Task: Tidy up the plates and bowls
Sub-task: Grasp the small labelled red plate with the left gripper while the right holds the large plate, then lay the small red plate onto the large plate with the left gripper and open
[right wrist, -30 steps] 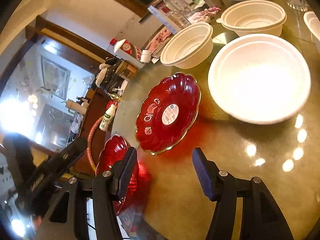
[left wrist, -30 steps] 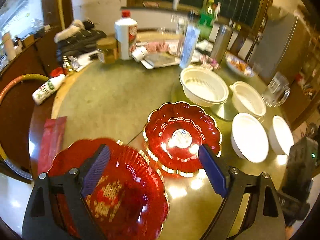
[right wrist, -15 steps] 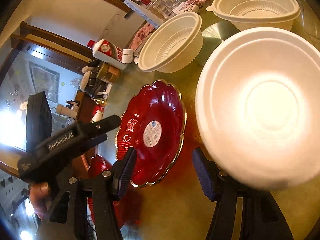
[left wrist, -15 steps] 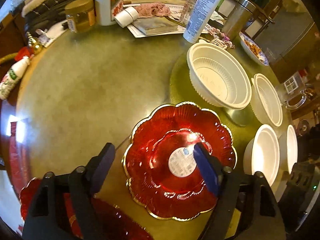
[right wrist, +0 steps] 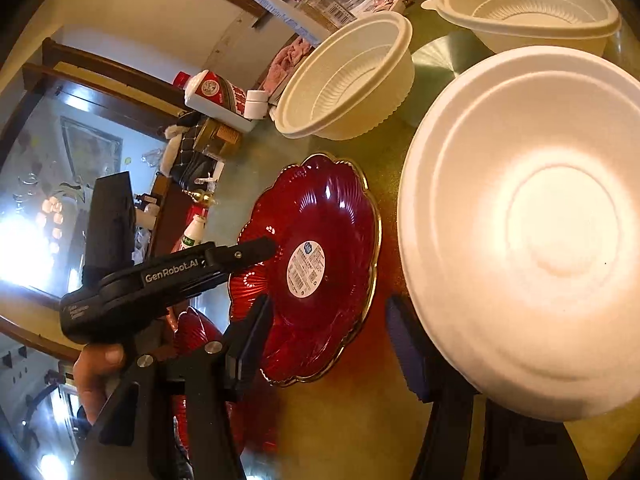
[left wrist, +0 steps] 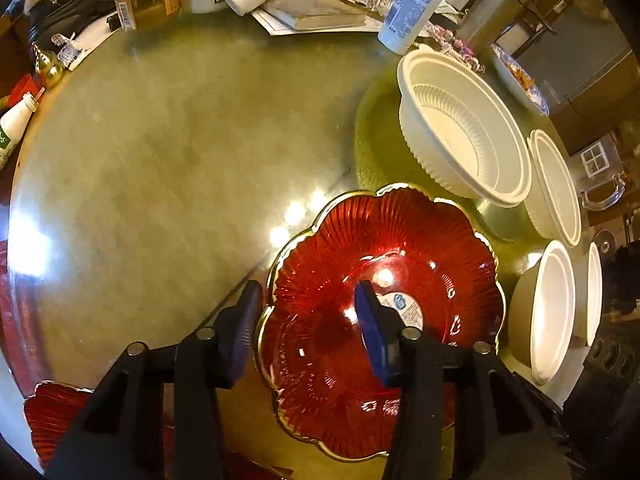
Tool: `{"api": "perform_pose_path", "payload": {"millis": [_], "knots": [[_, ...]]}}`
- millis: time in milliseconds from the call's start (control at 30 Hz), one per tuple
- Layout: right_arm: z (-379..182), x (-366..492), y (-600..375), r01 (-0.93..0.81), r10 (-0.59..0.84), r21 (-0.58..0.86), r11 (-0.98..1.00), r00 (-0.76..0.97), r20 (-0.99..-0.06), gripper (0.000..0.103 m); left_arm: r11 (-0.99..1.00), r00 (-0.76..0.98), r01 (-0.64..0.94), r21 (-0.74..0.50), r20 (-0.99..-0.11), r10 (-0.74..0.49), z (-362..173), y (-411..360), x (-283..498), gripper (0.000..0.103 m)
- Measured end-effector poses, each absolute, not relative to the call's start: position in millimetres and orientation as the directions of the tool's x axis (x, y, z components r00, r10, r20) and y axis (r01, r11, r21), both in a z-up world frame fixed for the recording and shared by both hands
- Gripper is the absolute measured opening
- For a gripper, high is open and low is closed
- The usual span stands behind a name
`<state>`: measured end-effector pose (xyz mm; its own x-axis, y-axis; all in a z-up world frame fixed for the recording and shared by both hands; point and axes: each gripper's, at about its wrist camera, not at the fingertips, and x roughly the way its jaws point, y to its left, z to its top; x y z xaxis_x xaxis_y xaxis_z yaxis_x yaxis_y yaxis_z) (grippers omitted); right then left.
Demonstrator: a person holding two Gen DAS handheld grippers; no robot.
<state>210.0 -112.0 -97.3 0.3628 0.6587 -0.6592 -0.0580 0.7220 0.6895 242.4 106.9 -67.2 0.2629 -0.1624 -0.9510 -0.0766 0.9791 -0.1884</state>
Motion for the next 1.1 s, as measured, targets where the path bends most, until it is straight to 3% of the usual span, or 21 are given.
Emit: {"api": "perform_pose_path", "payload": {"millis": [33, 67, 167, 467, 1100], "knots": [[-97.2, 210.4, -111.1, -0.053, 0.647, 0.679, 0.733, 0.362, -0.671, 0.037, 0.984, 0.272, -0.076, -0.163, -0.953, -0.137, -66.7, 106.5, 241.2, 0.029], [-97.0, 211.1, -110.8, -0.046, 0.625, 0.658, 0.752, 0.369, -0.688, 0.032, 0.987, 0.276, -0.078, -0.138, -0.955, -0.111, -66.1, 106.3, 241.1, 0.022], [-101.6, 212.5, -114.4, -0.023, 0.602, 0.641, 0.767, 0.375, -0.706, 0.014, 0.987, 0.285, -0.078, -0.141, -0.952, -0.114, -65.1, 107.1, 238.1, 0.021], [-92.4, 204.3, -116.8, -0.041, 0.567, 0.607, 0.794, 0.412, -0.713, 0.013, 0.982, 0.322, -0.074, -0.173, -0.936, -0.141, -51.5, 109.6, 224.5, 0.015], [-20.2, 143.7, -90.8, -0.228, 0.563, 0.526, 0.819, 0.494, -0.662, 0.011, 0.941, 0.515, -0.115, -0.320, -0.829, -0.219, 11.5, 149.1, 120.8, 0.013]]}}
